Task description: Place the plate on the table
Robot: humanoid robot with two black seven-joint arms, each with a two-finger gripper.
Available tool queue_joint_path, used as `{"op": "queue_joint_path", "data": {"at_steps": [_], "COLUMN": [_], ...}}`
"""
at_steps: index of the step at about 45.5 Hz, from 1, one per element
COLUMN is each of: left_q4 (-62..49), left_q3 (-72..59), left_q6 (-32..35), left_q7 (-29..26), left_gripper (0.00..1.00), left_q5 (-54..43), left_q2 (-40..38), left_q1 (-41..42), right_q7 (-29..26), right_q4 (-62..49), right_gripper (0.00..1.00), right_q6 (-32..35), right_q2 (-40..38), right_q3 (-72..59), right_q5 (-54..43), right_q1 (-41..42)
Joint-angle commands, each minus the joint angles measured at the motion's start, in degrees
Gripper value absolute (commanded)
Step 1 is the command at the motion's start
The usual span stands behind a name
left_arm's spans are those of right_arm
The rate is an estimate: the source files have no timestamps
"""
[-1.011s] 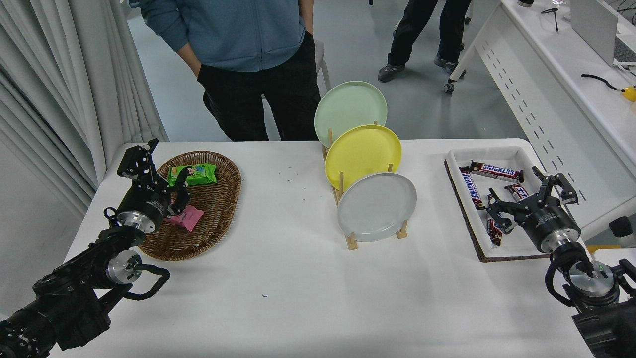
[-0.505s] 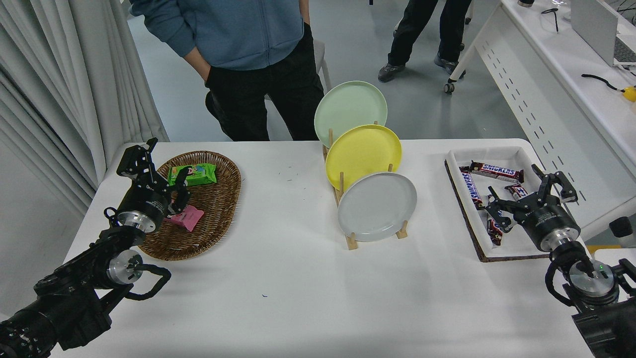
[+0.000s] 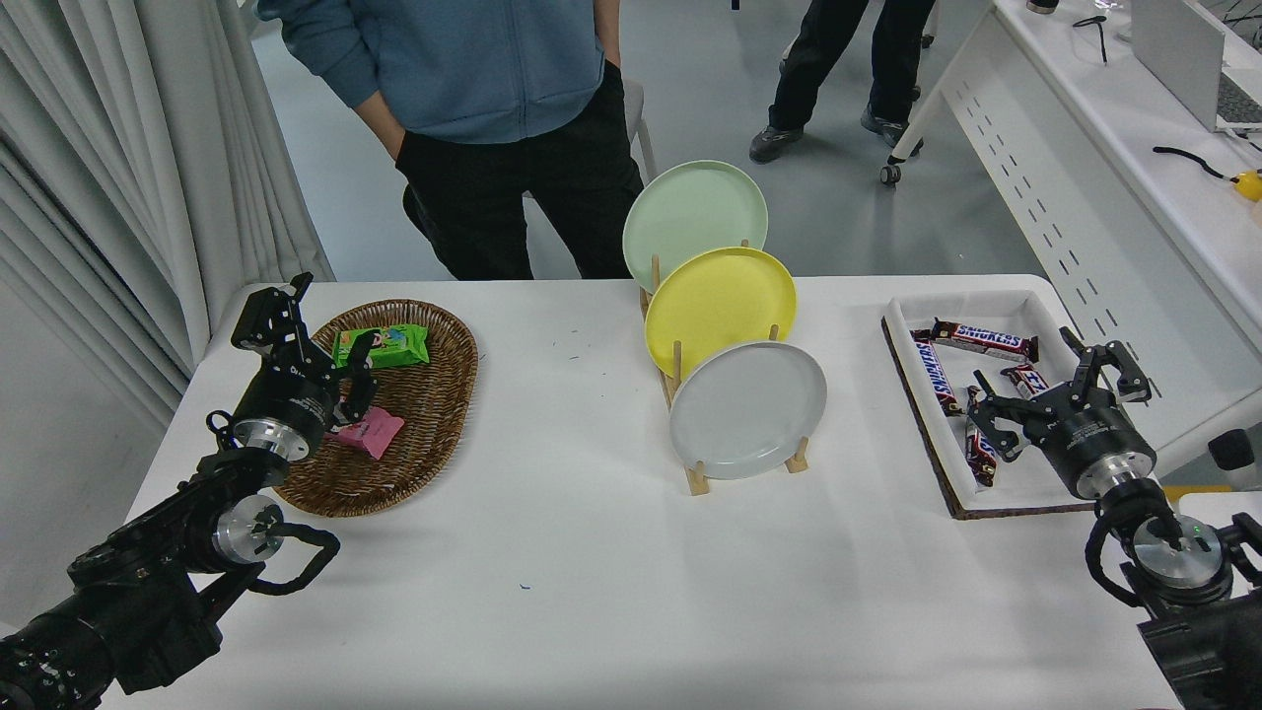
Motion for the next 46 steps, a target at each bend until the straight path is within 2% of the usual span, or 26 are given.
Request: {"op": "queue_joint_path", "data": {"at_steps": [1,46], "left_q4": [0.01,0.01], "left_q3": [0.01,0.01], "left_q6": [0.0,0.0], "left_q7": [-0.01,-0.01], "left_gripper": [1.0,1.0], "left_q5": [0.01,0.01], "left_q2": [0.0,0.0], "left_q1": [0.0,0.0], "right_q7": [-0.01,-0.01], "right_q4": [-0.21,0.23], "right_gripper": [0.99,0.99], "right_q6": [0.14,0.05], "right_q2": [-0.46,-2.74], "right_q3": [-0.1,-0.54], "right_q5": [0.0,-0.09], "right_q1": [-0.07,-0.25]}}
